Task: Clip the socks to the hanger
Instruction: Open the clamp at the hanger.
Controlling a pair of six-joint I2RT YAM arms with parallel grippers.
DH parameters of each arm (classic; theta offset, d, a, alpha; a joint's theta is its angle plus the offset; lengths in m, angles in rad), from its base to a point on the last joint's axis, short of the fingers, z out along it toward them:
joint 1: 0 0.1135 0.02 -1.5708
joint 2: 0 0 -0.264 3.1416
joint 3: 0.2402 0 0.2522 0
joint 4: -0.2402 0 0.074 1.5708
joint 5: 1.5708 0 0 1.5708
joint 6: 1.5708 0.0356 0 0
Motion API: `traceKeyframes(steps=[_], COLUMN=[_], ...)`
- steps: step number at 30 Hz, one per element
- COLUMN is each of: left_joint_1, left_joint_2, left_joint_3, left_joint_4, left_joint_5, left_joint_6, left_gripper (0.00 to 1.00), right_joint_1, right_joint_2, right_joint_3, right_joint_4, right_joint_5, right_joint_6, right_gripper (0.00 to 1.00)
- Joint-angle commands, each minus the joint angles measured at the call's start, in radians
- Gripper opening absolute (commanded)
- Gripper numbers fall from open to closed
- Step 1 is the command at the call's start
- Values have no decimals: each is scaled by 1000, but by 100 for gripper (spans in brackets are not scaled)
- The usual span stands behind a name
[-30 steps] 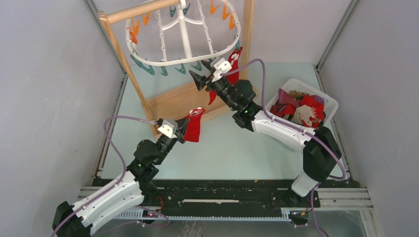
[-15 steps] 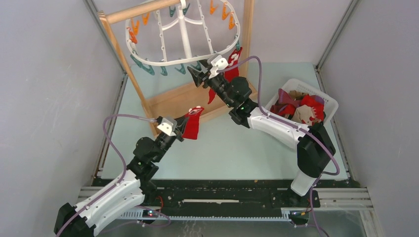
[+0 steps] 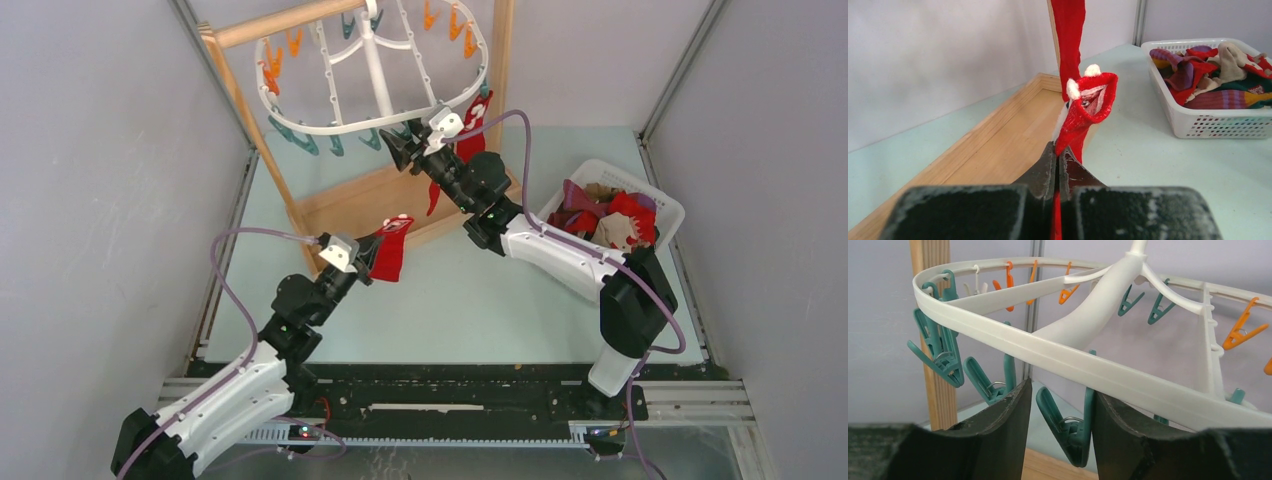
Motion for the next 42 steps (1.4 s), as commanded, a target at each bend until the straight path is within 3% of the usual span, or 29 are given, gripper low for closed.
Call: traceKeyframes(steps=[1, 9, 19, 26, 31, 37, 42], left_joint_1=[10, 10, 10, 10, 10, 11, 14], left_joint_2=[11, 38, 36, 60, 103, 177, 243], left_joint_3=[72, 74, 62, 68, 92, 157, 224], left_joint_4=[50, 84, 109, 138, 178, 223, 224], left_joint_5=[35, 45, 48, 57, 76, 89, 84], left_joint_6=[-15, -31, -69, -79, -122, -192, -351], left_gripper=[0, 0, 0, 0, 0, 0, 0], right_joint_1=[-10, -18, -29, -42, -53, -65, -64], right_joint_2=[0, -16, -32, -57, -81, -114, -135], right_joint_3=[41, 31, 25, 25, 26, 59, 93], right_joint_4=[54, 47, 33, 0, -52, -175, -278], right_joint_5=[-26, -34, -40, -84, -105, -148, -189], right_joint_6=[23, 19, 25, 48, 83, 199, 337], right_gripper=[53, 55, 49, 23, 12, 7, 5])
